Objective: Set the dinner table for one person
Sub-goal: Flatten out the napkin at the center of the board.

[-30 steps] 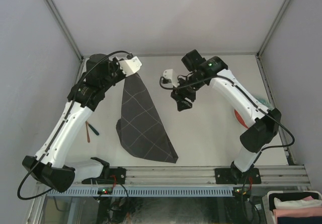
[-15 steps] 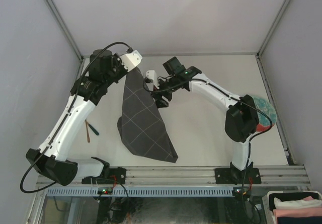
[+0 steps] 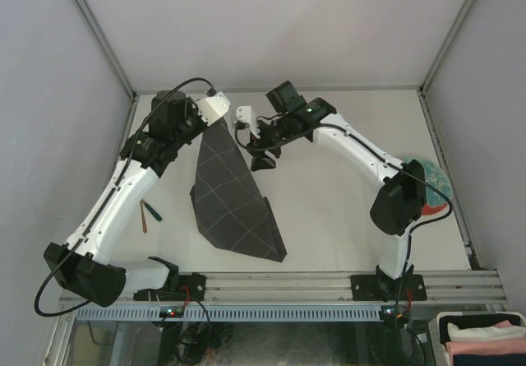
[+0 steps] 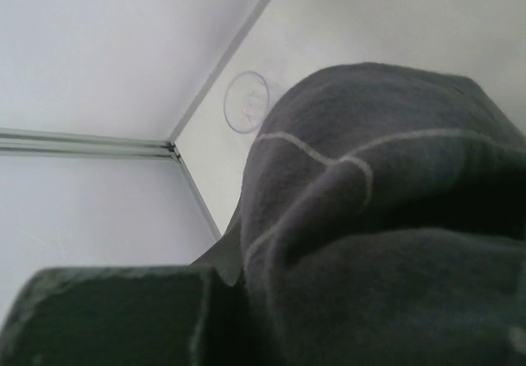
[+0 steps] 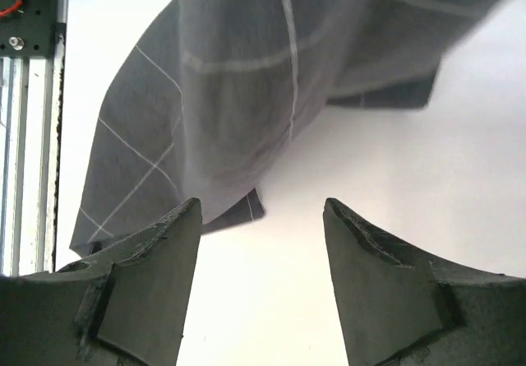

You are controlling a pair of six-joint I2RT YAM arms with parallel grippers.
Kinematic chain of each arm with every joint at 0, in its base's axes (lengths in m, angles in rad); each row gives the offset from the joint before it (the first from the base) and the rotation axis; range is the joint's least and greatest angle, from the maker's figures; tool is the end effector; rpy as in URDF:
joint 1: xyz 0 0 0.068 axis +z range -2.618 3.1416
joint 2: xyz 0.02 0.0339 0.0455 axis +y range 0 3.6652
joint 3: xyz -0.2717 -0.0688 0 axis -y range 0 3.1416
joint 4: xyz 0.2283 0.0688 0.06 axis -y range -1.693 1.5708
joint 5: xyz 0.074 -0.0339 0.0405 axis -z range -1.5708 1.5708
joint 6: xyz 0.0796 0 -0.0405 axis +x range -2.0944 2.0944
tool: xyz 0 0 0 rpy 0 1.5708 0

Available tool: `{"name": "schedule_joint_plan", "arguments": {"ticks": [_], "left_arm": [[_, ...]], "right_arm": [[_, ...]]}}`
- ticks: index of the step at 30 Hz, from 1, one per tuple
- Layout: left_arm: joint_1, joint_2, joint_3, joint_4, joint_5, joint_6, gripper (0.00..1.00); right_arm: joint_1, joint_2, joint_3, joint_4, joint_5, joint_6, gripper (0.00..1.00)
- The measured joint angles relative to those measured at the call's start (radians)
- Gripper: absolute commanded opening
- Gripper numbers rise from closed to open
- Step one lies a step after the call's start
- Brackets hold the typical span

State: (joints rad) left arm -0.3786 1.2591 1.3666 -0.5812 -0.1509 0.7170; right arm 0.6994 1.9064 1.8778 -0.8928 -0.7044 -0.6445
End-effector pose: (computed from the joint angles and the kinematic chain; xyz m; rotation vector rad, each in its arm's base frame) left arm 0.2768 -0.0972 0.3866 0.9898 1.8048 0.3648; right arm 0.2888 0.3104 0.3162 -1.7068 1.6742 0.8936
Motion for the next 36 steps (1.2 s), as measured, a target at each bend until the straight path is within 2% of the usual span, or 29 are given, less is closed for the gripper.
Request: {"name": "schedule_joint_plan", "arguments": {"ticks": [5, 13, 23, 24, 26, 27, 28, 36], "left_arm": [[0.004, 0.000, -0.052, 0.019, -0.004, 0.000, 0.00], [0.004, 0.039, -0.027, 0.045, -0.003, -0.001, 0.00], [0.004, 0.066, 0.072, 0.020, -0.001, -0.027, 0.00], [0.004, 0.063, 0.072, 0.013, -0.002, -0.027, 0.00], [0.004, 0.060, 0.072, 0.001, -0.002, -0.027, 0.00], [0.004, 0.057, 0.072, -0.005, -0.002, -0.028, 0.00], [0.004, 0.055, 0.072, -0.010, -0.002, -0.029, 0.00], [0.004, 0.031, 0.069, -0.023, -0.003, -0.032, 0.00]], "right_arm": [[-0.053, -0.055, -0.030, -0.061, 0.003, -0.021, 0.61], [0.052, -0.118, -0.101, -0.049, -0.008, 0.000, 0.61], [0.060, 0.016, -0.071, 0.031, -0.006, 0.039, 0.62], [0.056, 0.030, -0.067, 0.031, -0.006, 0.038, 0.67], [0.045, 0.042, -0.066, 0.027, -0.006, 0.036, 0.91], [0.038, 0.043, -0.066, 0.023, -0.005, 0.033, 0.97], [0.030, 0.043, -0.060, 0.014, 0.000, 0.030, 0.99], [-0.041, 0.023, -0.039, -0.010, 0.024, -0.005, 1.00]]}}
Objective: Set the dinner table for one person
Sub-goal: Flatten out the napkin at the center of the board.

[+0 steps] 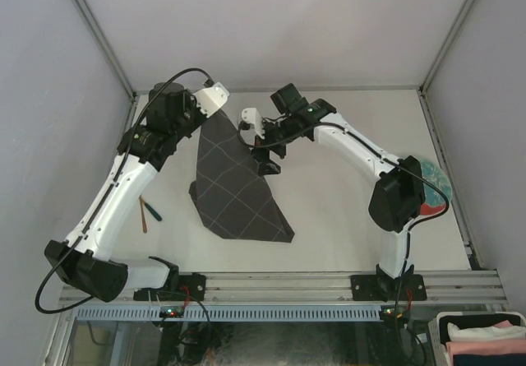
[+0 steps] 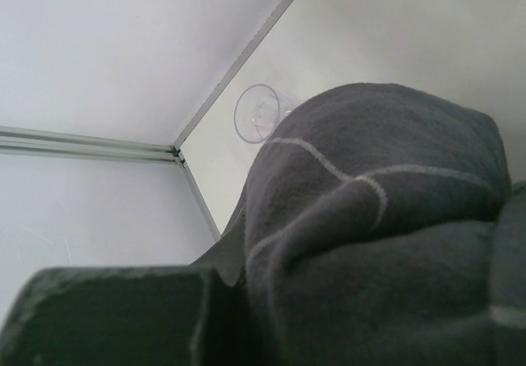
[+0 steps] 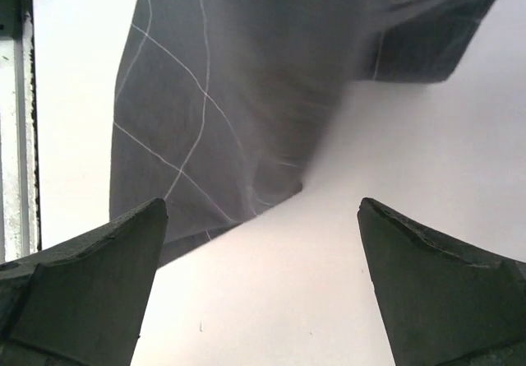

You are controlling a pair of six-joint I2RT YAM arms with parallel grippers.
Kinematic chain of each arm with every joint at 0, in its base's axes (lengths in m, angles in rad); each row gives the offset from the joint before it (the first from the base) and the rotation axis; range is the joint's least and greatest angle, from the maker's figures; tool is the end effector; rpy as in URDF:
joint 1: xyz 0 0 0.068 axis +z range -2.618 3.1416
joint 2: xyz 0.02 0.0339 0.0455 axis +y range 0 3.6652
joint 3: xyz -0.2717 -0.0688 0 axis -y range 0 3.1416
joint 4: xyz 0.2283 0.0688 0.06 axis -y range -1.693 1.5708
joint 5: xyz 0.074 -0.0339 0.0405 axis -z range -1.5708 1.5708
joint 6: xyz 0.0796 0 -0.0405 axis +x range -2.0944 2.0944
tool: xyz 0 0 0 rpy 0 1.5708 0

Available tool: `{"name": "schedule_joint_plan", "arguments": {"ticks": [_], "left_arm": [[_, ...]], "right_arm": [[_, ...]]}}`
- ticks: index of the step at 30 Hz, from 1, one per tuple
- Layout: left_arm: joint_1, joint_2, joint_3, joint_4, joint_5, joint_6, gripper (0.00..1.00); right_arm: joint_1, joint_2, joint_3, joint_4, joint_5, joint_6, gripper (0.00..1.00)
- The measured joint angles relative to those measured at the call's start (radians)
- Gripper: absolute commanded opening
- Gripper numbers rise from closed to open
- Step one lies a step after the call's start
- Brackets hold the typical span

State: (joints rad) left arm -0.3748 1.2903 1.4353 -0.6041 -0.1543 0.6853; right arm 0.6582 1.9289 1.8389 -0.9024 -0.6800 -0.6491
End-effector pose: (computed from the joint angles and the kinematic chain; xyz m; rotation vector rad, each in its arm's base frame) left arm 0.2826 -0.0980 0.3993 0.9467 1.8093 0.3517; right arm 0.3035 0.2979 0.2934 -1.6865 1.7797 0.8658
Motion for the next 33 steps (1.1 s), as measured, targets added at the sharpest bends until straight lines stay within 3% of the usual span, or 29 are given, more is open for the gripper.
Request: {"name": "schedule_joint_plan", "arguments": {"ticks": [7, 14, 19, 20, 22, 23, 33], "left_arm": [[-0.005, -0.008, 0.000, -0.013, 0.002, -0.005, 0.00], [-0.005, -0.011, 0.000, -0.012, 0.000, -0.005, 0.00], [-0.005, -0.011, 0.000, -0.011, -0.002, -0.004, 0.00], [-0.005, -0.011, 0.000, -0.011, -0.002, -0.003, 0.00], [-0.005, -0.011, -0.001, -0.010, -0.005, -0.003, 0.00], [-0.005, -0.011, -0.002, -0.009, -0.006, -0.002, 0.00], [-0.008, -0.013, -0.028, -0.002, -0.019, 0.013, 0.00]], "right_arm": [[-0.034, -0.005, -0.018, 0.018, 0.002, 0.002, 0.99], [0.018, 0.168, 0.231, 0.019, -0.010, 0.045, 0.93], [0.050, 0.172, 0.232, 0.015, -0.010, 0.062, 0.59], [0.050, 0.172, 0.232, 0.014, -0.010, 0.066, 0.48], [0.051, 0.172, 0.230, 0.008, -0.010, 0.069, 0.13], [0.050, 0.172, 0.228, 0.005, -0.010, 0.068, 0.01], [-0.016, 0.068, 0.092, -0.058, 0.024, 0.049, 0.00]]}}
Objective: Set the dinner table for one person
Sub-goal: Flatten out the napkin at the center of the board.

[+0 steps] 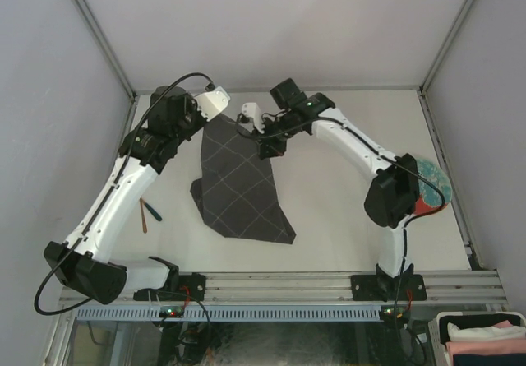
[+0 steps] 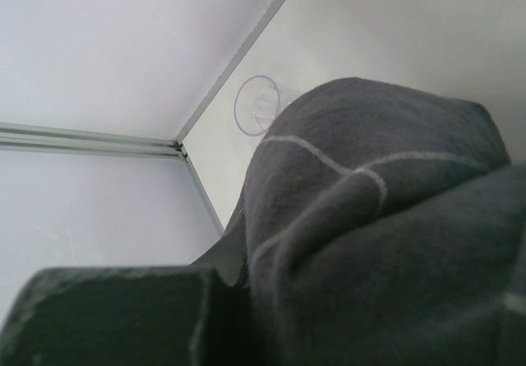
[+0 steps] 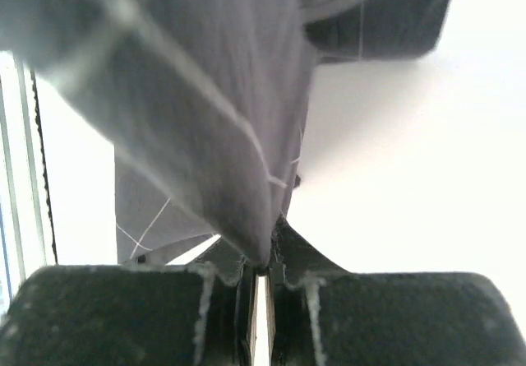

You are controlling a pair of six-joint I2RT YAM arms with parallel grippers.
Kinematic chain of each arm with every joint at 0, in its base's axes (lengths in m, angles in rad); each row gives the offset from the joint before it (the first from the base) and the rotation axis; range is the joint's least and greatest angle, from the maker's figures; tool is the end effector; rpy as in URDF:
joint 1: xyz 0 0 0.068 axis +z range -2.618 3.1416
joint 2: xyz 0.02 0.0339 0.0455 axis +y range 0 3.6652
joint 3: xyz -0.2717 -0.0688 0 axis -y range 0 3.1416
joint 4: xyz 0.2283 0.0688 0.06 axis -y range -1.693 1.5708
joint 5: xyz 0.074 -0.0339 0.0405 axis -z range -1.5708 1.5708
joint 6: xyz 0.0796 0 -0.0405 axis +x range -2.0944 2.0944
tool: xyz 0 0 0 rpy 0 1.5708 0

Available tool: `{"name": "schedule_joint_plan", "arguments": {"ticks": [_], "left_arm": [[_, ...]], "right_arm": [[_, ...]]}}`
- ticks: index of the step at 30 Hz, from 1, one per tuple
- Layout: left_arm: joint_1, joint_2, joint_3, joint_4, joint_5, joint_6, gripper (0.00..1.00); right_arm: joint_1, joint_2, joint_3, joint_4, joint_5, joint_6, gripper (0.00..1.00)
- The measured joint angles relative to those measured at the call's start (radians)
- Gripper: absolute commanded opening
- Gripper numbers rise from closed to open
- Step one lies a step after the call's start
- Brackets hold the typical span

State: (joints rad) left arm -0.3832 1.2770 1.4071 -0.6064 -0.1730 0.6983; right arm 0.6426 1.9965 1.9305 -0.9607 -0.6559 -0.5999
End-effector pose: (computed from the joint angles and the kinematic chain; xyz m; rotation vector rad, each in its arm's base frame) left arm 0.2791 -0.0977 0.3928 0.9658 1.8196 0.3728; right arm 0.3191 0.2995 0.2885 -1.6387 1.8840 0.8603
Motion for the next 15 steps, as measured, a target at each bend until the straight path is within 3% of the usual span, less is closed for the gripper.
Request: {"name": "schedule_joint_plan", "arguments": {"ticks": [5, 15], "left_arm": [[0.000, -0.023, -0.021, 0.014, -0.005, 0.024, 0.00], [0.000, -0.034, 0.021, -0.034, 0.011, 0.065, 0.00]], "right_arm": [[-0.097, -0.084, 0.038, -0.101, 0.025, -0.032, 0.00], [-0.206, -0.145, 0.341, -0.240, 0.059, -0.022, 0.00]]}}
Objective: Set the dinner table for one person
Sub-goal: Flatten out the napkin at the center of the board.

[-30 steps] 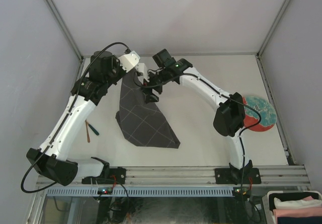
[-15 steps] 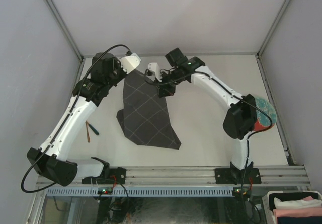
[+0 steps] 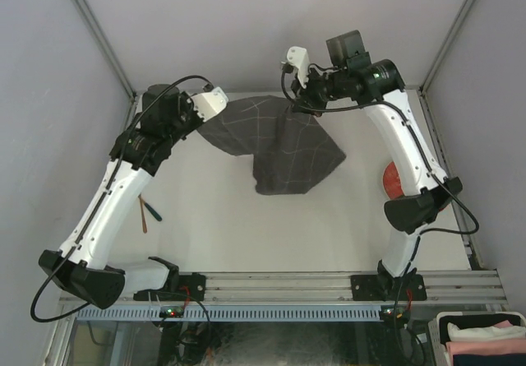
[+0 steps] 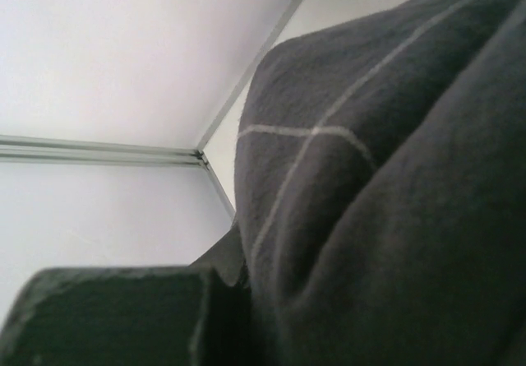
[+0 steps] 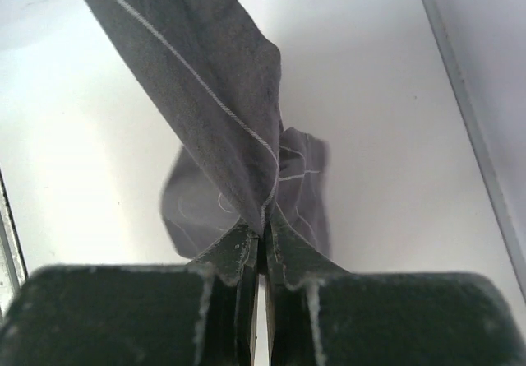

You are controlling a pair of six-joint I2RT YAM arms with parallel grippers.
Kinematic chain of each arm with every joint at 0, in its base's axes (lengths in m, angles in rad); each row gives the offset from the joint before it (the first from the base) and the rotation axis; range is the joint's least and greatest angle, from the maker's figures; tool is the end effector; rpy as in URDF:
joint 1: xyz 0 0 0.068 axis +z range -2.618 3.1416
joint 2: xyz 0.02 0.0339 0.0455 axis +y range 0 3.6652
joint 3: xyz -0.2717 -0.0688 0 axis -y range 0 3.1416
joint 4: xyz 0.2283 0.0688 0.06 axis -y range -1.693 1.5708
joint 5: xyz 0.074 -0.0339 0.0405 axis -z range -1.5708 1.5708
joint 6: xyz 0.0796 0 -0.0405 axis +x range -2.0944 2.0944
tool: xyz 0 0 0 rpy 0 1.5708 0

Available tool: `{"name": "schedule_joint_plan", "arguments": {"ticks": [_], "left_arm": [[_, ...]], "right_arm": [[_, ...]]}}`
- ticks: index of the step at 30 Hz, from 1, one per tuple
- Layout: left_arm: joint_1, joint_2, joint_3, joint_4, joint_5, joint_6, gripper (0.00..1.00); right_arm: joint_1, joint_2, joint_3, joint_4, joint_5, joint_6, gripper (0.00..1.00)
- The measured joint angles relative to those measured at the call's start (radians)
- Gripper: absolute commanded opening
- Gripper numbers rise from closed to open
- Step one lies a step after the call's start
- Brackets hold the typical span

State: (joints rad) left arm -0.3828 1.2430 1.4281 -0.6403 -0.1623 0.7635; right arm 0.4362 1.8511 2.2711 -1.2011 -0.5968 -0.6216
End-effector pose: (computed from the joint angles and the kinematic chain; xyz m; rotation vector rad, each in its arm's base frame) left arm 0.2672 -0.0937 0.4047 1.0196 1.7707 0.4038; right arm 0.3241 0.2004 0.4240 -1.3788 1.7899 0.5999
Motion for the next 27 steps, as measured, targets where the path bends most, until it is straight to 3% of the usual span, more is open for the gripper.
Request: {"name": "schedule_joint_plan", "arguments": {"ticks": [8, 19, 24, 27], "left_arm": [[0.001, -0.051, 0.159, -0.091, 0.051, 0.061, 0.00], [0.001, -0.222, 0.251, -0.220, 0.148, 0.089, 0.00], [0.001, -0.256, 0.238, -0.245, 0.147, 0.073, 0.00], [0.001, -0.278, 0.141, -0.236, 0.141, 0.054, 0.00]], "right_arm": [[0.045, -0.145, 0.011, -0.023, 0.009, 0.070, 0.00], [0.183, -0.314, -0.035, 0.004, 0.011, 0.113, 0.00], [0.179, -0.327, -0.078, 0.015, 0.008, 0.110, 0.00], [0.160, -0.345, -0.177, 0.037, -0.002, 0.104, 0.00]]}}
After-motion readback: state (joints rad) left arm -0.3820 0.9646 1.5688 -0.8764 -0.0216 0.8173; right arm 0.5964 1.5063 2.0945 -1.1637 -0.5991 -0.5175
